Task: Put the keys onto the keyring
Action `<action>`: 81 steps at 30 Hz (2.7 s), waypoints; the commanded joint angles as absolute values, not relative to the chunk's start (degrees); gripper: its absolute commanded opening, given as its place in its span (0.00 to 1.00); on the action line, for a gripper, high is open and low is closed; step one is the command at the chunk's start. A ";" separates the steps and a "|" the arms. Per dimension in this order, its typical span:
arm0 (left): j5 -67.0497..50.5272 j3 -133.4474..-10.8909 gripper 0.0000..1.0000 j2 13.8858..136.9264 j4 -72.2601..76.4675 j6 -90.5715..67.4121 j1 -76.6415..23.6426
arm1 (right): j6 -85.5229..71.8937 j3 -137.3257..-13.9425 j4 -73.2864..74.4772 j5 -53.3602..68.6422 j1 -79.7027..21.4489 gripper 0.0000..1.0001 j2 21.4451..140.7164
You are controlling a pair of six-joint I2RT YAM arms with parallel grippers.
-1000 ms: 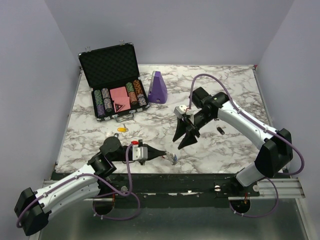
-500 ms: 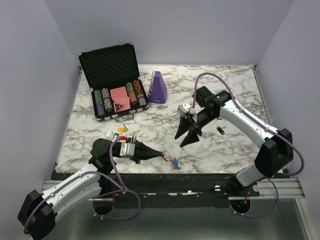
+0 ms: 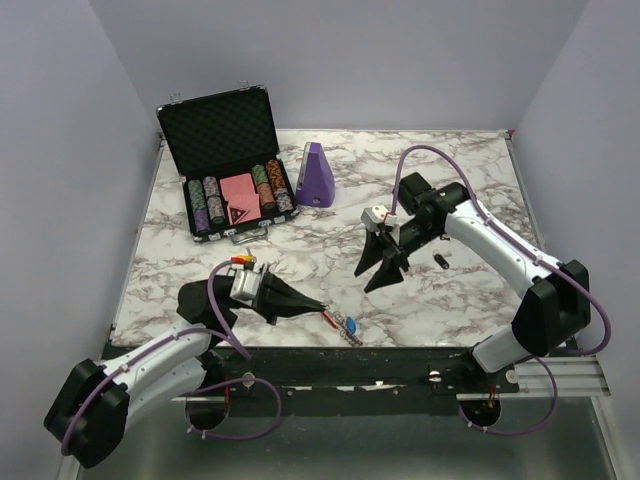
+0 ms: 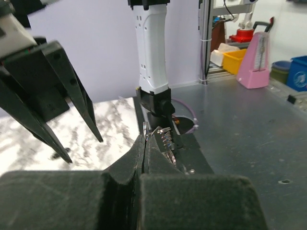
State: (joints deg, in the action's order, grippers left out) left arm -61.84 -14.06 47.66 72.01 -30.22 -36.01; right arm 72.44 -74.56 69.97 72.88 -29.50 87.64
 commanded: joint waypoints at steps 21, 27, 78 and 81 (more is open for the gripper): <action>-61.18 -19.94 0.00 50.54 79.70 -41.06 -32.96 | 67.94 -71.81 65.75 72.42 -27.86 0.54 85.17; -44.41 -31.54 0.00 41.58 21.50 -16.10 -33.49 | 62.50 -71.02 61.62 71.19 -26.37 0.55 84.81; -22.58 -34.01 0.00 44.56 4.75 7.48 -49.31 | 57.83 -76.99 59.24 65.39 -26.02 0.58 86.93; -23.38 -34.01 0.00 44.74 5.19 6.24 -49.31 | 57.13 -76.29 58.89 64.51 -24.44 0.59 86.05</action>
